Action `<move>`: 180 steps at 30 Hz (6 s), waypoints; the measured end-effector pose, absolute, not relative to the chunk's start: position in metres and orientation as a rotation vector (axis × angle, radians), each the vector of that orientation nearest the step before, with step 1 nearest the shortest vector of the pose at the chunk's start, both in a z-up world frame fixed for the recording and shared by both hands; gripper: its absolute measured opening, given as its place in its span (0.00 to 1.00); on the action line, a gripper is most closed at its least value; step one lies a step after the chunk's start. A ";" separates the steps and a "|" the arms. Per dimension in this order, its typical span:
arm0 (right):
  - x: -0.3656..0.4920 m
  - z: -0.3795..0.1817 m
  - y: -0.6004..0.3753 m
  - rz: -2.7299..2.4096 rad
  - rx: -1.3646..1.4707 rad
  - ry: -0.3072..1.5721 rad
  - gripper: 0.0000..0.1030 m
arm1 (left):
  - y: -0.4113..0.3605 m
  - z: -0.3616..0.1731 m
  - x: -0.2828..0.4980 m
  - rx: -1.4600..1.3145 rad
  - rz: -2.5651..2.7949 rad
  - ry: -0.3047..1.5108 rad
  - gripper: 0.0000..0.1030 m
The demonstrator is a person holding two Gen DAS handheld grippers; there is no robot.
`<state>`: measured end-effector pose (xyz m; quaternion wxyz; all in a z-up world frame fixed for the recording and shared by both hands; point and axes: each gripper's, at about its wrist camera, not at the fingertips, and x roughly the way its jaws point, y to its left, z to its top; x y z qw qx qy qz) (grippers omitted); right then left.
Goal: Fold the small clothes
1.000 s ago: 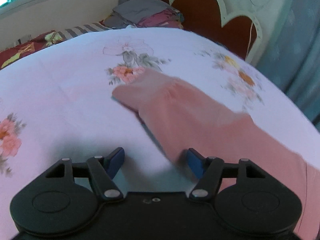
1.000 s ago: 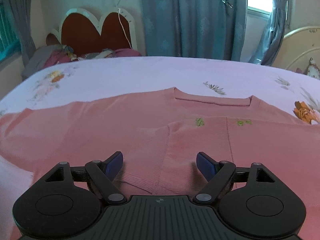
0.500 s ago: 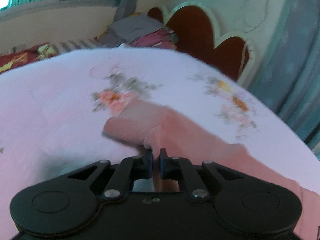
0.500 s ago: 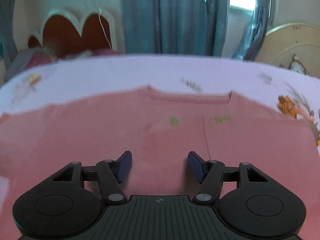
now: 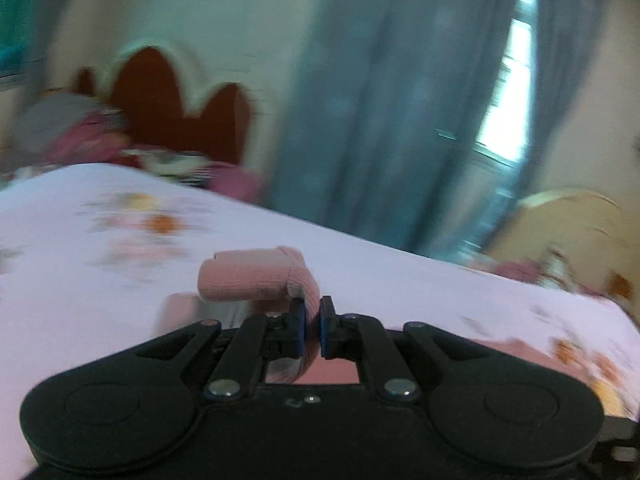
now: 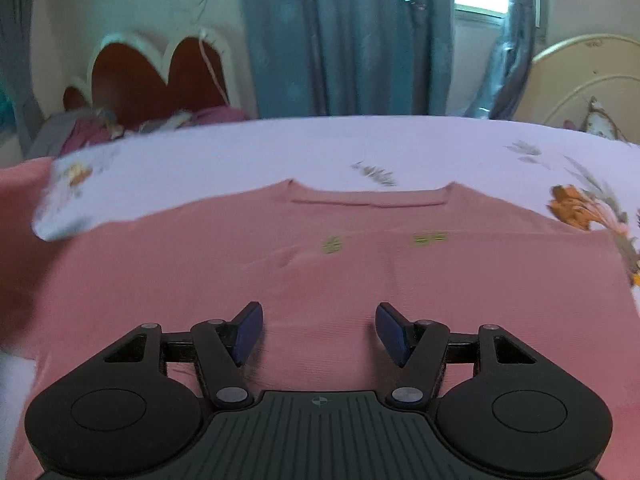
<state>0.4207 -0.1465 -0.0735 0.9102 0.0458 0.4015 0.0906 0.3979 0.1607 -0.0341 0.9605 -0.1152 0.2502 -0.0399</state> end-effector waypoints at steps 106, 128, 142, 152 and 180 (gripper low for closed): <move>0.422 -0.060 -0.263 -0.016 0.116 0.718 0.43 | 0.110 -0.144 0.491 -0.052 0.185 0.782 0.54; 0.426 -0.066 -0.229 0.074 -0.029 0.788 0.46 | 0.089 -0.123 0.453 0.043 0.166 0.738 0.59; 0.380 -0.079 -0.223 0.168 -0.051 0.856 0.46 | 0.052 -0.130 0.376 0.059 0.030 0.780 0.59; 0.372 -0.093 -0.243 0.170 -0.077 0.881 0.47 | 0.051 -0.146 0.370 0.087 0.078 0.799 0.61; 0.209 -0.039 -0.285 0.183 0.037 0.867 0.47 | 0.038 -0.102 0.226 0.063 -0.027 0.828 0.73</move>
